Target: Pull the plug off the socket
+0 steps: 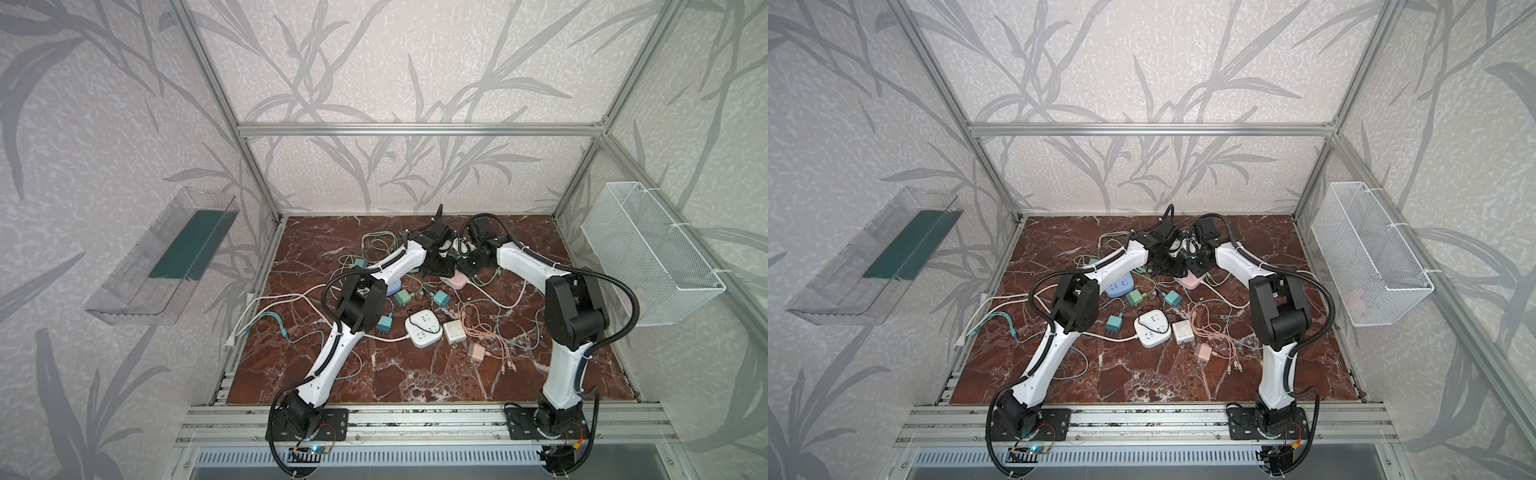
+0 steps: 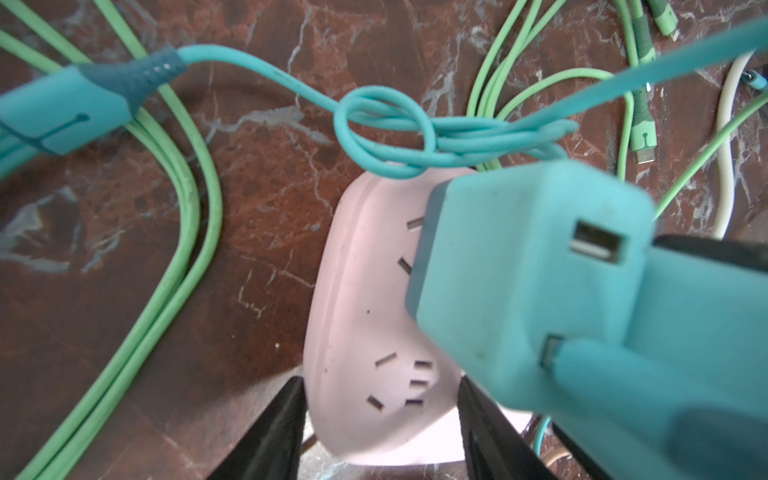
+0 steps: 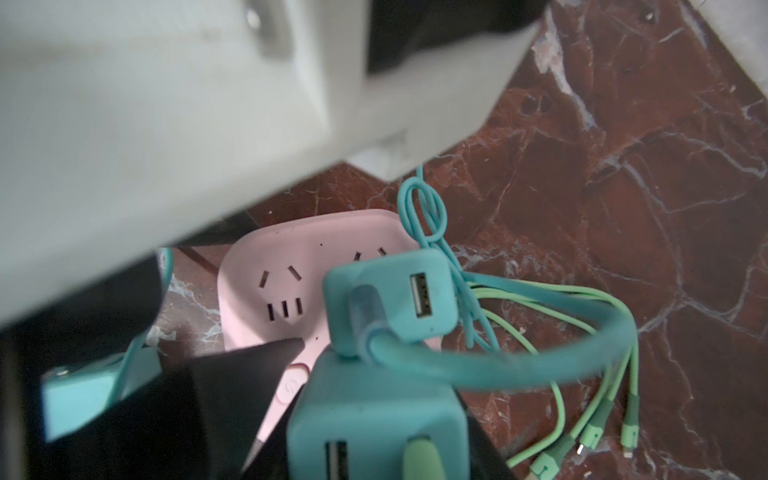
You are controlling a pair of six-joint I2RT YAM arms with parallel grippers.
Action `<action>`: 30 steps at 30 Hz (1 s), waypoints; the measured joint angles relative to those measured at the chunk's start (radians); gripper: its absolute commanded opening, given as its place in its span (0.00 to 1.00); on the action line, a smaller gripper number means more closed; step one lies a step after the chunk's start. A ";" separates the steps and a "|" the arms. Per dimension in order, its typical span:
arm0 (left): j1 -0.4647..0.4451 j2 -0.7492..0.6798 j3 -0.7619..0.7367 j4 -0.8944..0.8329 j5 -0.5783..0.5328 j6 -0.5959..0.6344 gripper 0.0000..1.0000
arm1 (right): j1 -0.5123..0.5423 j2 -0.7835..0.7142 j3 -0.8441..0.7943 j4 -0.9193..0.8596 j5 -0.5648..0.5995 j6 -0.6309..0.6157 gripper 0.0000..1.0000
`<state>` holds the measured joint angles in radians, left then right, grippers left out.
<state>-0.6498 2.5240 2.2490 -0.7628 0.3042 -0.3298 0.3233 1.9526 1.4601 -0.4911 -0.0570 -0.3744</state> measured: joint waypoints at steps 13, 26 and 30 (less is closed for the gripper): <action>0.005 -0.046 -0.103 0.092 0.019 -0.035 0.58 | -0.053 -0.053 -0.087 0.008 -0.042 0.128 0.12; 0.008 -0.051 -0.119 0.107 0.030 -0.042 0.58 | -0.136 -0.074 -0.138 -0.069 -0.037 0.237 0.12; 0.010 -0.051 -0.120 0.109 0.034 -0.045 0.58 | -0.163 -0.074 -0.125 -0.139 -0.012 0.256 0.11</action>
<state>-0.6403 2.4729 2.1288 -0.6537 0.3386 -0.3744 0.1608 1.8790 1.3350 -0.6300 -0.0692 -0.1188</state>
